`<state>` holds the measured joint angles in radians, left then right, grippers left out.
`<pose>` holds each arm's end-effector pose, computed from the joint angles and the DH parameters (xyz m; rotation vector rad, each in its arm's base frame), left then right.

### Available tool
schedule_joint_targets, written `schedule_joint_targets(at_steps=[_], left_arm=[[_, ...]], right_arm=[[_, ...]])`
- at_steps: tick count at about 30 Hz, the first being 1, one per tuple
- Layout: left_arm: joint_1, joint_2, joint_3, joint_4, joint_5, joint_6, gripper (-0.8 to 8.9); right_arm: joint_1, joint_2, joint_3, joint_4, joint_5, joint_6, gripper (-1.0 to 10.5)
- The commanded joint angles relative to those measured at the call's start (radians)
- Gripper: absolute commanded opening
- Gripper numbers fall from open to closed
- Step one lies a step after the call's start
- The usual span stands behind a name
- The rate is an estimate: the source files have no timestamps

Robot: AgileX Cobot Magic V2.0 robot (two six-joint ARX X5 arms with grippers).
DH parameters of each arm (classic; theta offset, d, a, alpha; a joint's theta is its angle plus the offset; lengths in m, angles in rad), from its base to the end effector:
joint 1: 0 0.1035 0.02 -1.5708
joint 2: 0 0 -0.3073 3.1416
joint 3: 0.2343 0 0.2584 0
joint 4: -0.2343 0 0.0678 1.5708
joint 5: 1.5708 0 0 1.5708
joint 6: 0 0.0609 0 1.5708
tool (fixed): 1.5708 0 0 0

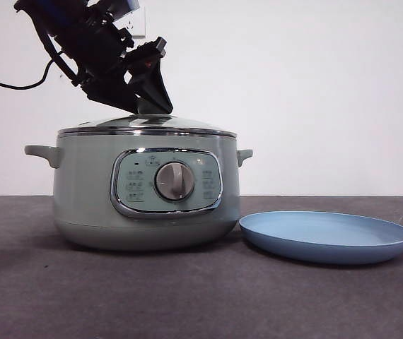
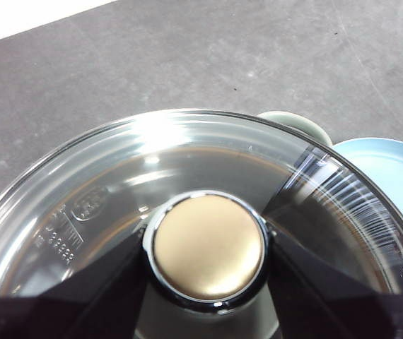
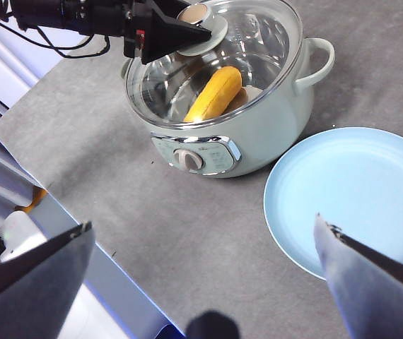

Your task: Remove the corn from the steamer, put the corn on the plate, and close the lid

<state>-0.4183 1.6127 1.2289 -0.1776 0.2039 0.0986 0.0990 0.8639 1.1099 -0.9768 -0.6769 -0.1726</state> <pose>0.3571 -0.1722 0.3042 0.1539 0.5370 -0.6333 0.1310 0.0513 0.3796 0.0563 0.6499 0.7979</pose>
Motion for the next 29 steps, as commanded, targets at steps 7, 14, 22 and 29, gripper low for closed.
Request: schedule_joint_targets(at_steps=[7,14,22,29], left_arm=[[-0.001,-0.025,0.032,0.005,0.014,0.001,-0.08],[-0.001,-0.06,0.153,-0.095,0.015,-0.001,-0.08],[0.0,-0.127,0.287,-0.307,0.014,-0.001,-0.08],[0.017,-0.321,0.287,-0.412,0.011,-0.009,-0.08]], right_arm=[[0.002,0.0,0.002,0.003,0.002,0.0,6.6],[0.002,0.001,0.002,0.004,0.002,0.0,6.6],[0.002,0.039,0.002,0.042,0.002,0.026,6.6],[0.019,0.105,0.002,0.206,-0.003,0.117,6.6]])
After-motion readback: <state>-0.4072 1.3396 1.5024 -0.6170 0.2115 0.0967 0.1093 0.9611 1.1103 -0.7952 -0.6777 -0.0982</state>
